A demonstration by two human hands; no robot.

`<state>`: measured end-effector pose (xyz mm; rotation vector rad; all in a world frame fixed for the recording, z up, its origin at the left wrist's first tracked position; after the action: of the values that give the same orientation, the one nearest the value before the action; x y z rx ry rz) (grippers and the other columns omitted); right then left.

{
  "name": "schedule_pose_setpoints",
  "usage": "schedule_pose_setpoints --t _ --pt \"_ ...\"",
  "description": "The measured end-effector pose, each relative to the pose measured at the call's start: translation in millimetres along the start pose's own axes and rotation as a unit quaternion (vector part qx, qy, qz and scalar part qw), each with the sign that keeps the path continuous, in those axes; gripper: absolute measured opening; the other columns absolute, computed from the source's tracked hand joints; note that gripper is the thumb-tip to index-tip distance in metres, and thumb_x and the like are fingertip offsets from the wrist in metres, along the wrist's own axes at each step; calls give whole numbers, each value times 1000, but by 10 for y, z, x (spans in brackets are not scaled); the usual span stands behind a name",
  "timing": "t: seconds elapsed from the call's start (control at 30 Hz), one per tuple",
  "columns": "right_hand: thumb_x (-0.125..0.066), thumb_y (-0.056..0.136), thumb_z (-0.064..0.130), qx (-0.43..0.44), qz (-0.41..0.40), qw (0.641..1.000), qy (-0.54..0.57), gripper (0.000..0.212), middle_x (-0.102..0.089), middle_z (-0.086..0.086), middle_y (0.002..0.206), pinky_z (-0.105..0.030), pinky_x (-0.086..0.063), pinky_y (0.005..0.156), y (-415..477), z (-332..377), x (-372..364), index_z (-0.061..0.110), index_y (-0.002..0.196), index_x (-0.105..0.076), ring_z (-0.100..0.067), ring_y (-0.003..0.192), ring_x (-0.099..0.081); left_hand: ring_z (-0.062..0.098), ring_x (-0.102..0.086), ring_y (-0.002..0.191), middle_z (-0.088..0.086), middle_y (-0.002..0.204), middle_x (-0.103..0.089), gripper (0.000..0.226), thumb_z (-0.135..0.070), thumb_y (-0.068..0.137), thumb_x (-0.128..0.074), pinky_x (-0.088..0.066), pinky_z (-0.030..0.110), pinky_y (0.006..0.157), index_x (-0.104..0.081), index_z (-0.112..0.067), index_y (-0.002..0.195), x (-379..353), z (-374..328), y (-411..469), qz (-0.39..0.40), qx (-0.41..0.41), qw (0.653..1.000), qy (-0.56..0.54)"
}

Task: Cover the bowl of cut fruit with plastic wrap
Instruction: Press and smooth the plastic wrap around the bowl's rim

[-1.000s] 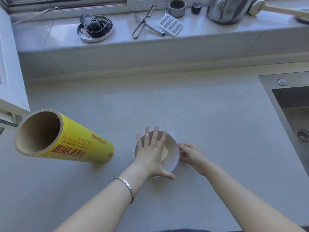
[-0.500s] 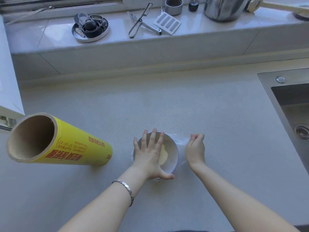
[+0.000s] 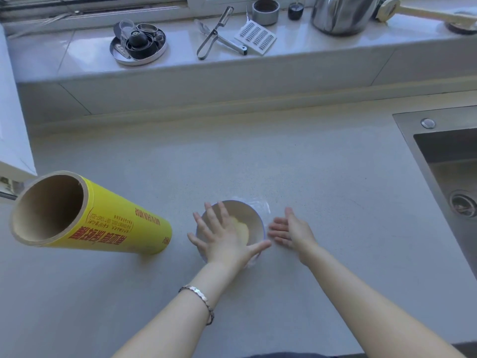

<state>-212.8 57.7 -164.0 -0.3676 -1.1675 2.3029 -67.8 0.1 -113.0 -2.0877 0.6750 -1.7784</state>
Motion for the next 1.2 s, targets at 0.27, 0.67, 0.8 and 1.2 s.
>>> schedule_pose_setpoints --t 0.27,0.67,0.8,1.2 --pt "-42 95 27 35 128 990 -52 21 -61 -2 79 -22 -48 64 -32 75 -352 18 82 -57 -13 69 -58 36 28 139 10 153 27 146 -70 45 -73 7 58 113 25 -19 141 155 28 17 39 -167 981 95" --pt "-33 96 22 196 -83 970 -118 16 -49 -4 76 -30 -35 71 -47 227 -238 10 92 -43 -21 77 -47 32 28 139 4 153 28 148 -67 47 -74 13 60 110 34 -20 136 61 28 77 53 -229 959 159" --pt "-36 96 24 235 -83 954 -165 18 -52 -7 87 -28 -32 71 -93 262 -159 10 94 -47 -20 83 -47 32 27 140 4 154 27 146 -66 47 -74 12 60 110 32 -21 137 59 32 89 54 -238 958 153" --pt "-52 88 40 51 -54 996 -53 29 -50 -7 66 -26 -41 51 88 20 -192 13 75 -50 -21 56 -47 32 31 138 3 152 32 146 -76 47 -65 9 64 109 35 -17 135 -36 86 11 35 -143 984 101"
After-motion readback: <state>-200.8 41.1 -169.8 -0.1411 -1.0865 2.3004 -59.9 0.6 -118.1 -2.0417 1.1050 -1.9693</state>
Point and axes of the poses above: each hand's wrist, its own y-axis towards the middle knuckle, its own x-axis out of the back of the hand, z = x × y, the point moved 6 cm from there along y, towards the middle knuckle
